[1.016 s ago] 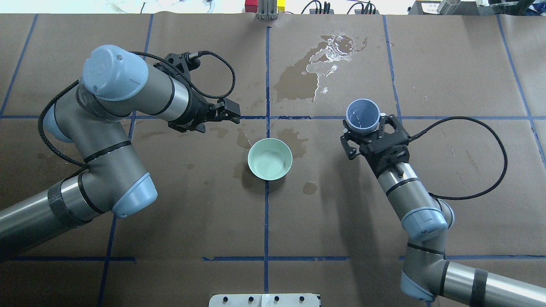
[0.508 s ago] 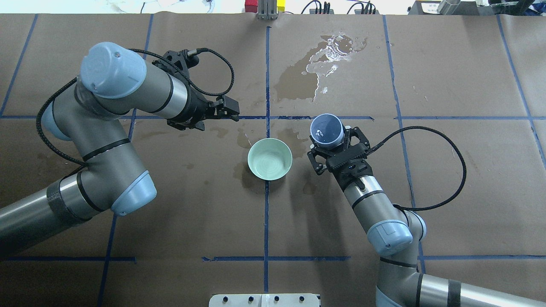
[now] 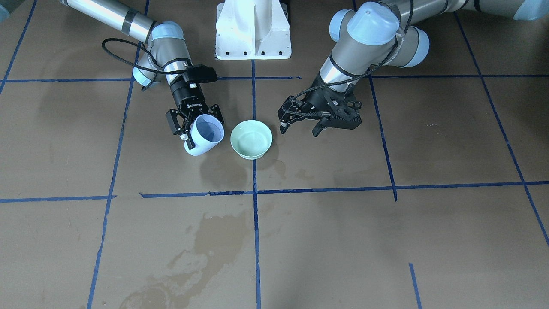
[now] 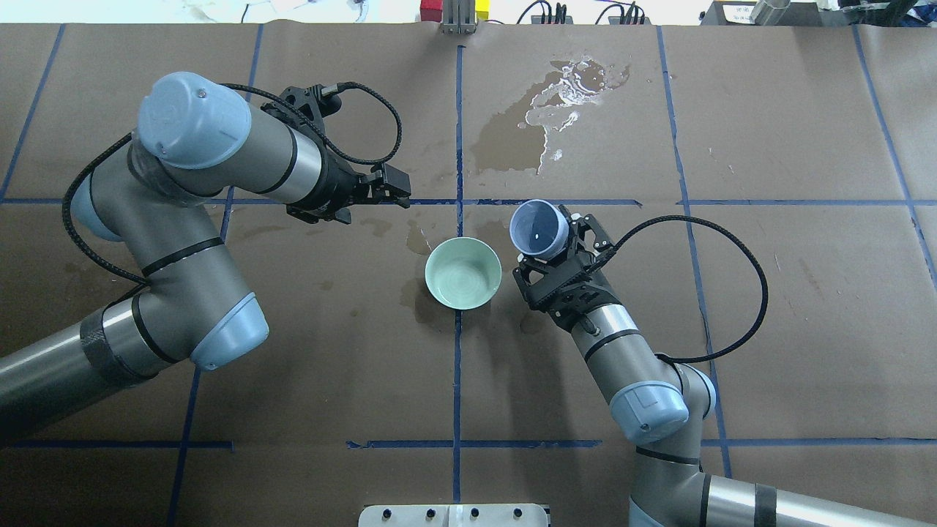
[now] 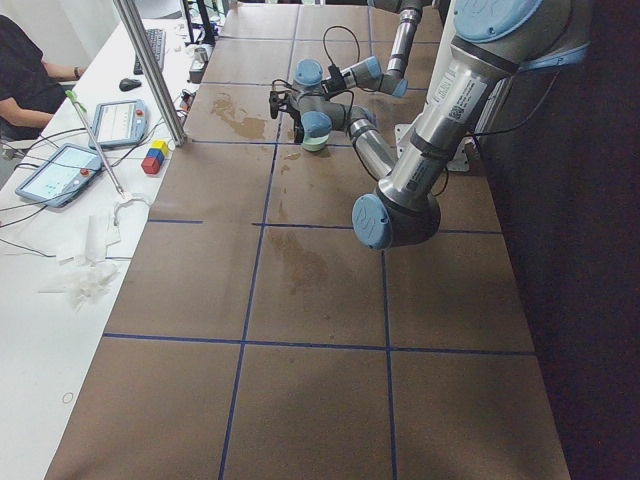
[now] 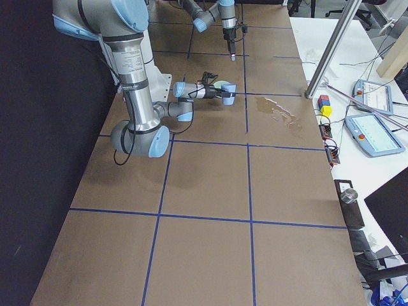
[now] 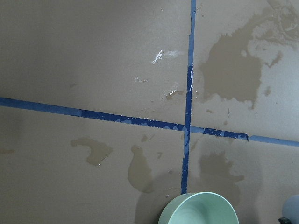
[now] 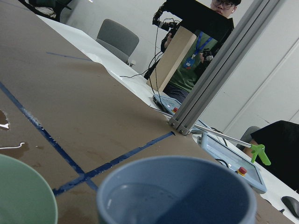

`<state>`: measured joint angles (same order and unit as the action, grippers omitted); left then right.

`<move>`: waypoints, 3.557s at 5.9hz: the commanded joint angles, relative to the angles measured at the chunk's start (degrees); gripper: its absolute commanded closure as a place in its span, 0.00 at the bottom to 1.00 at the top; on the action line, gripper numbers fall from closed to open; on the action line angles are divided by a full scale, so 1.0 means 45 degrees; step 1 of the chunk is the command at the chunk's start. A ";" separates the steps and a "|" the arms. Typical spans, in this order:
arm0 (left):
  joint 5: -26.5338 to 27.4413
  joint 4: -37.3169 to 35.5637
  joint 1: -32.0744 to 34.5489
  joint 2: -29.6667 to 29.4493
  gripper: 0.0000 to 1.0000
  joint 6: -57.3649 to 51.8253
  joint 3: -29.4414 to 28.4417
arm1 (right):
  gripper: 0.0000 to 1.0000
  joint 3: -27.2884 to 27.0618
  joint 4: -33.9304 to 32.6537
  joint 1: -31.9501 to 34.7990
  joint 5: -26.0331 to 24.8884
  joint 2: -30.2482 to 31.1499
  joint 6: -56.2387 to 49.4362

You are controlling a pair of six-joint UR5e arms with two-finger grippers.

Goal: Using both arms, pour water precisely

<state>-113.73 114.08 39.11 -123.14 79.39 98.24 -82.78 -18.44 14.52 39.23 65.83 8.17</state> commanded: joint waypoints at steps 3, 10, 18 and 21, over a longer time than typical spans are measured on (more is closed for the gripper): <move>0.0000 0.0000 0.0000 0.0000 0.00 0.0014 -0.0014 | 0.92 -0.0511 -0.2497 -0.0082 -0.0026 -0.0253 -0.2436; 0.0000 0.0000 0.0000 0.0000 0.00 0.0053 0.0006 | 0.92 -0.1115 -0.3304 -0.0277 -0.0241 -0.0410 -0.2722; 0.0019 0.0000 -0.0019 0.0000 0.00 0.0053 -0.0014 | 0.96 -0.1157 0.7119 -0.0142 -0.1042 0.7542 0.3569; 0.0019 0.0000 -0.0019 -0.0019 0.00 0.0053 -0.0014 | 0.97 -0.0807 0.7068 0.0578 -0.1023 0.8576 0.6462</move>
<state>-113.64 114.08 39.03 -123.21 79.67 98.17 -87.11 13.60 15.80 34.53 104.04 35.14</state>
